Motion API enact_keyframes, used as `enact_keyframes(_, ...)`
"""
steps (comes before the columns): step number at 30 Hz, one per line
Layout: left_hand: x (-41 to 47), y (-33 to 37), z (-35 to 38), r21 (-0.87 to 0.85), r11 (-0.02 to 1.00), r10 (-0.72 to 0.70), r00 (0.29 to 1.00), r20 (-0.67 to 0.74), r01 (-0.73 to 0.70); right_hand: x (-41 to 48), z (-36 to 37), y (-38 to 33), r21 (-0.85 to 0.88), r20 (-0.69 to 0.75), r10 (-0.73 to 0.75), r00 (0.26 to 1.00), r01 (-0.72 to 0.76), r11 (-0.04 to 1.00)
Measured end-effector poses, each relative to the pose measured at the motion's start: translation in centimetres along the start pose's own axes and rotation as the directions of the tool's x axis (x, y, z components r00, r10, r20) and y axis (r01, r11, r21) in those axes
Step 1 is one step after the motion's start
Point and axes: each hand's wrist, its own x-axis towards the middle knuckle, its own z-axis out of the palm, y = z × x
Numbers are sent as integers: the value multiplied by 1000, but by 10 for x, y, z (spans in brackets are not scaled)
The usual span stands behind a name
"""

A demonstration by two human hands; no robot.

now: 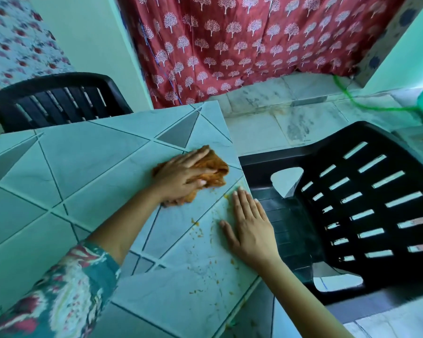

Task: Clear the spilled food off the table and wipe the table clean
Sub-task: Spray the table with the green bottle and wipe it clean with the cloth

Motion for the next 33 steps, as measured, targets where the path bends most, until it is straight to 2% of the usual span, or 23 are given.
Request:
enact_keyframes(2,-28,-42,-10,-9,981,-193,979,-57,193,0,1,0,-2,0,-5,1000,5,1000)
enact_keyframes(3,-33,-59,-14,4,946,-323,943,-81,325,-1,1,0,6,4,-5,1000,5,1000)
enact_keyframes(5,-22,-69,-17,28,813,-578,812,-79,582,-4,2,1,11,-18,-22,1000,22,1000)
enact_keyframes(6,-8,-61,-17,33,751,-656,751,-68,659,-6,3,1,11,-26,-33,999,34,999)
enact_keyframes(7,6,-44,-15,37,725,-685,726,-65,688,-10,3,1,11,-24,-38,999,38,999)
enact_keyframes(8,21,-25,-11,38,740,-669,741,-65,672,-15,2,1,12,-18,-32,999,32,999)
enact_keyframes(12,41,62,12,62,888,-458,889,14,456,-37,2,-4,19,-7,56,998,-56,998)
enact_keyframes(15,12,100,24,80,922,-380,925,-11,379,-53,0,-6,21,9,118,993,-118,993)
enact_keyframes(18,-38,92,21,92,948,-305,952,3,304,-65,0,-3,19,16,87,996,-87,996)
enact_keyframes(20,-65,68,13,111,920,-375,926,-29,376,-71,-2,0,25,5,44,999,-44,999)
enact_keyframes(21,-71,53,7,109,879,-462,886,-46,464,-72,-2,0,30,8,25,1000,-25,999)
enact_keyframes(24,-59,20,-8,32,694,-718,695,-32,719,-75,-3,0,34,1,15,1000,-15,999)
enact_keyframes(26,-28,25,-10,-5,643,-766,643,-33,766,-77,-3,-1,31,-2,30,1000,-30,999)
enact_keyframes(27,-12,34,-7,-6,657,-753,657,-33,754,-78,-3,-1,32,-2,40,999,-40,999)
enact_keyframes(29,19,62,1,16,742,-669,743,-20,670,-79,-3,-1,46,3,58,998,-58,997)
enact_keyframes(33,23,129,23,52,925,-378,925,46,376,-97,-4,4,46,32,41,999,-43,998)
